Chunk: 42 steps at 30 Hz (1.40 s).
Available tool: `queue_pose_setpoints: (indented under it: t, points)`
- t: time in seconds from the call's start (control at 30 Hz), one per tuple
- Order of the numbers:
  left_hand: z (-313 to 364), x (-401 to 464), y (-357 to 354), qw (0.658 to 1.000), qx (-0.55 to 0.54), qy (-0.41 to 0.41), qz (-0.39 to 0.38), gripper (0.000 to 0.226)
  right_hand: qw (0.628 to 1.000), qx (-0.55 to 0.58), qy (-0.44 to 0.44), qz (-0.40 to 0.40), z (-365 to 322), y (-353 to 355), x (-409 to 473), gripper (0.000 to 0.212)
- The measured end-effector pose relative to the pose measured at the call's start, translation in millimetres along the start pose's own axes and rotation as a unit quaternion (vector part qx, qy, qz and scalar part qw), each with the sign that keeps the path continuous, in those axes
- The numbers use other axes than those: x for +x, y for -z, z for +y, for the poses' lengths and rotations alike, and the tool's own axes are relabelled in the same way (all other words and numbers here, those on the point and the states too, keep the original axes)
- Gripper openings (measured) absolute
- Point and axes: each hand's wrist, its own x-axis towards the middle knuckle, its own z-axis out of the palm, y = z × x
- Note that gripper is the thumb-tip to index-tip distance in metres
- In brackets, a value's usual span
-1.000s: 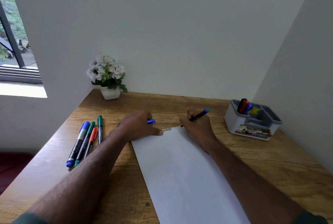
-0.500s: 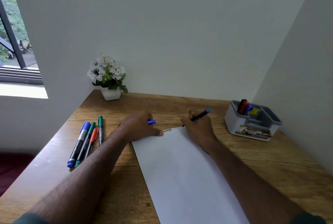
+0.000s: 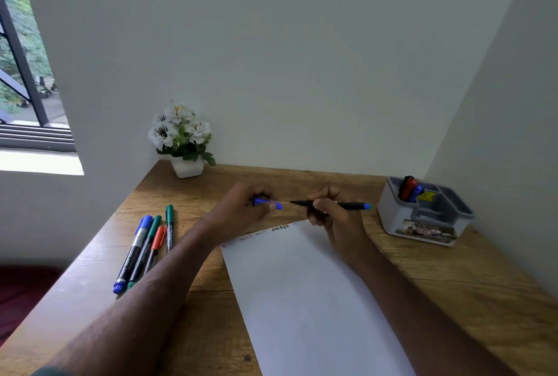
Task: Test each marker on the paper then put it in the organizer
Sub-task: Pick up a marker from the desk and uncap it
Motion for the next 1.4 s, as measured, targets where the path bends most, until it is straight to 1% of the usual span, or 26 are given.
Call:
queue_pose_setpoints:
  t: [0.07,0.23,0.47,0.67,0.83,0.9,1.0,1.1,1.2,1.3,1.4]
  points:
    - [1.6,-0.9,-1.3,0.999,-0.036,0.000,0.015,0.009,1.000,0.000,0.000,0.001,-0.9,-0.1,0.3,0.012]
    - [-2.0,0.1,-1.7,0.994,-0.109,0.007,0.011,0.015,1.000,-0.005,0.001,-0.010,3.3,3.4,1.6,0.014]
    - [-3.3,0.8,-4.7,0.990,-0.139,0.003,-0.015,0.014,1.000,0.007,0.004,-0.007,3.4,0.0,1.6,0.017]
    - [-3.0,1.0,-4.0,0.991,-0.129,-0.003,-0.016,0.014,0.999,0.033,0.005,0.000,3.7,2.3,4.0,0.023]
    - [-0.8,-0.3,-6.6,0.992,-0.124,-0.003,-0.034,0.014,1.000,-0.003,0.000,-0.022,7.3,-1.1,2.4,0.016]
    - [0.5,-1.0,-8.5,0.990,-0.133,-0.007,-0.047,0.013,0.999,-0.024,-0.002,-0.043,9.1,-1.8,2.2,0.018]
    - [0.6,-0.7,-9.9,0.987,-0.149,-0.018,-0.059,0.013,0.997,-0.025,-0.013,-0.066,8.9,-3.5,0.5,0.011]
    - [-1.0,-0.2,-8.6,0.982,-0.179,-0.013,-0.053,0.014,0.998,-0.011,-0.011,-0.056,7.7,-3.7,-0.3,0.014]
    - [-2.5,-0.3,-9.8,0.980,-0.191,-0.015,-0.043,0.012,0.998,0.001,-0.030,-0.047,6.1,-7.5,1.0,0.015]
    - [-2.8,-0.2,-14.1,0.979,-0.202,-0.006,-0.029,0.011,0.998,-0.011,-0.044,-0.052,5.2,-8.4,3.6,0.019]
    - [1.1,0.3,-17.9,0.976,-0.219,0.003,-0.019,0.010,0.998,-0.028,-0.035,-0.048,3.0,-8.5,4.5,0.021]
